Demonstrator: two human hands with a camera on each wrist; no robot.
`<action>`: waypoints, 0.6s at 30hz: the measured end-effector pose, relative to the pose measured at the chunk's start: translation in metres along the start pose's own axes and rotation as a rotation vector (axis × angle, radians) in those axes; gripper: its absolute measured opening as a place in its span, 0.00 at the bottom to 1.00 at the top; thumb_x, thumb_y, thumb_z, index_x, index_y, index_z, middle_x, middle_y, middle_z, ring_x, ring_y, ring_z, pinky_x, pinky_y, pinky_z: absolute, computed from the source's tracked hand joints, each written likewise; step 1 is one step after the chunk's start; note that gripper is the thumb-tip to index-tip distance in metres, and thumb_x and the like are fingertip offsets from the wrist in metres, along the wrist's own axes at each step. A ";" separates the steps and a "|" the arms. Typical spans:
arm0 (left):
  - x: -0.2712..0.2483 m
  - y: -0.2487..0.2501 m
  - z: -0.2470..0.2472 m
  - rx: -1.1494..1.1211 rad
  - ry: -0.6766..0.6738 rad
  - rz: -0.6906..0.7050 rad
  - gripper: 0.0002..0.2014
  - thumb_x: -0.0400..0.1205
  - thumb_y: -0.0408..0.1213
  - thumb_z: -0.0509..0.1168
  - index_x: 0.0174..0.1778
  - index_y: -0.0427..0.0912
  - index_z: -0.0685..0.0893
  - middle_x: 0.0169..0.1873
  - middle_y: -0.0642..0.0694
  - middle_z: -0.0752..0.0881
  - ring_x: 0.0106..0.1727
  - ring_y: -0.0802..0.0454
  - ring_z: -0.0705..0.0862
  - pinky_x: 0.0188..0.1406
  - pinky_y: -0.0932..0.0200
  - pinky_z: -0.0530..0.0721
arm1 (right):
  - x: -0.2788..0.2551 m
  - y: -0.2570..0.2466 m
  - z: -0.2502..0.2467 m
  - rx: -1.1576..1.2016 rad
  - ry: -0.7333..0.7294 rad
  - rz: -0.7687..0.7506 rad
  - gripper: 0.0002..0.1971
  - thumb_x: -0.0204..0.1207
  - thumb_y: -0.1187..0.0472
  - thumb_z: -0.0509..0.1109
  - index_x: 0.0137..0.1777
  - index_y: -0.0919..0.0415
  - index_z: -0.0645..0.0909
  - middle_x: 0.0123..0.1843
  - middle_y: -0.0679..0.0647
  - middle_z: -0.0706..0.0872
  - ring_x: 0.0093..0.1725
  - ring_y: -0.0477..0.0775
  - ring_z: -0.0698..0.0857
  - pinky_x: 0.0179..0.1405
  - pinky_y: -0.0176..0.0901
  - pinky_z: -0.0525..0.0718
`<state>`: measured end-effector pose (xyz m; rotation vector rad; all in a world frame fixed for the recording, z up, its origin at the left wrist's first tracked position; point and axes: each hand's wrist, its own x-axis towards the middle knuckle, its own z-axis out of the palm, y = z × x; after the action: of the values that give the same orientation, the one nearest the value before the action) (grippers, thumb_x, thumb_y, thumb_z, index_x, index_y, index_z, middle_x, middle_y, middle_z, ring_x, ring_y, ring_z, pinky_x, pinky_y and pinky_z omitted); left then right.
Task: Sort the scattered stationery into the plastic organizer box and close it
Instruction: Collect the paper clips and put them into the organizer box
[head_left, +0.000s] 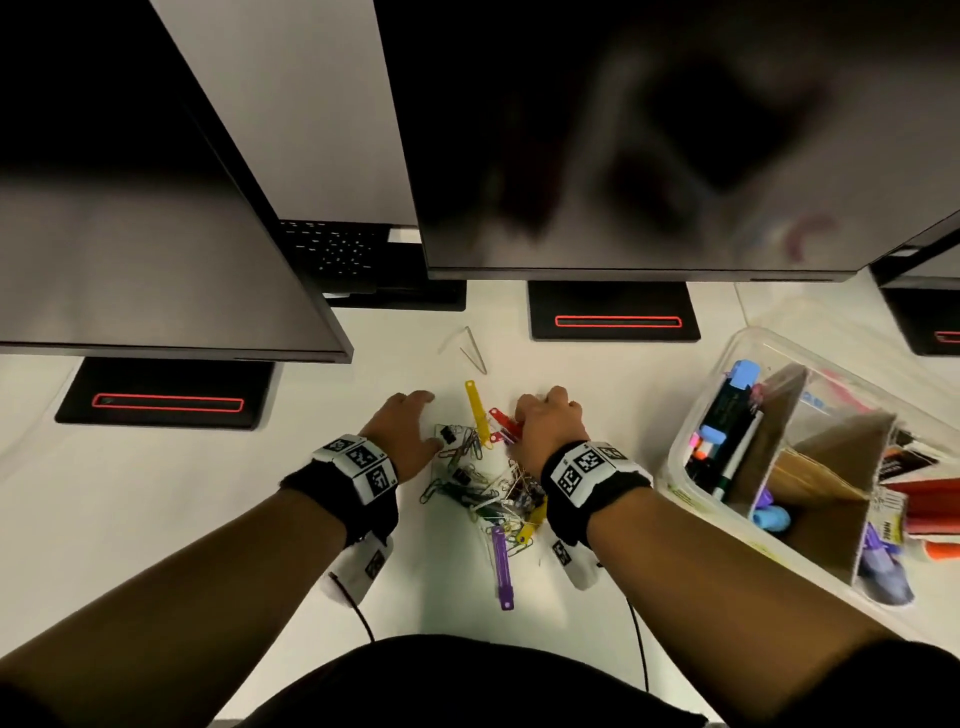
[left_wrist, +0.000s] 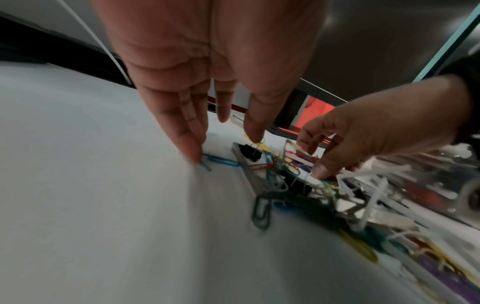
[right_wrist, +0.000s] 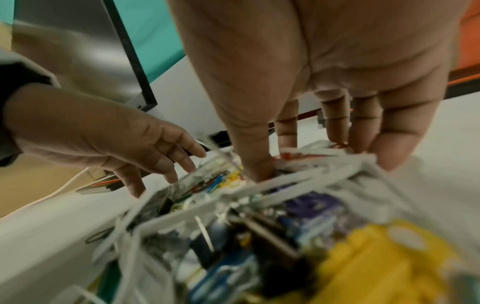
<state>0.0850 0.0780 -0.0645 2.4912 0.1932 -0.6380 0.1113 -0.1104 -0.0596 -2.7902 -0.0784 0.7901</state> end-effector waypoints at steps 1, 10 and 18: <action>0.002 0.005 0.001 0.010 -0.005 -0.004 0.32 0.78 0.41 0.67 0.77 0.44 0.63 0.70 0.38 0.70 0.68 0.40 0.76 0.71 0.49 0.75 | -0.001 0.004 -0.001 0.034 0.004 0.009 0.18 0.74 0.58 0.69 0.64 0.56 0.75 0.66 0.61 0.68 0.63 0.66 0.72 0.62 0.52 0.78; 0.006 0.039 0.025 0.124 -0.079 0.093 0.28 0.76 0.39 0.68 0.73 0.45 0.69 0.68 0.38 0.71 0.67 0.40 0.76 0.69 0.48 0.76 | -0.014 0.022 -0.008 0.217 0.045 0.029 0.15 0.77 0.69 0.62 0.63 0.63 0.78 0.62 0.65 0.78 0.59 0.65 0.81 0.55 0.43 0.78; 0.011 0.047 0.031 0.159 -0.076 0.112 0.23 0.76 0.34 0.66 0.68 0.45 0.73 0.63 0.39 0.75 0.64 0.42 0.78 0.64 0.55 0.75 | -0.043 0.015 -0.044 0.469 0.133 0.027 0.13 0.77 0.68 0.62 0.59 0.66 0.80 0.58 0.64 0.85 0.57 0.63 0.83 0.44 0.35 0.70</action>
<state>0.0946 0.0214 -0.0700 2.6018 -0.0273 -0.7246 0.0976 -0.1399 -0.0048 -2.3906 0.1492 0.5409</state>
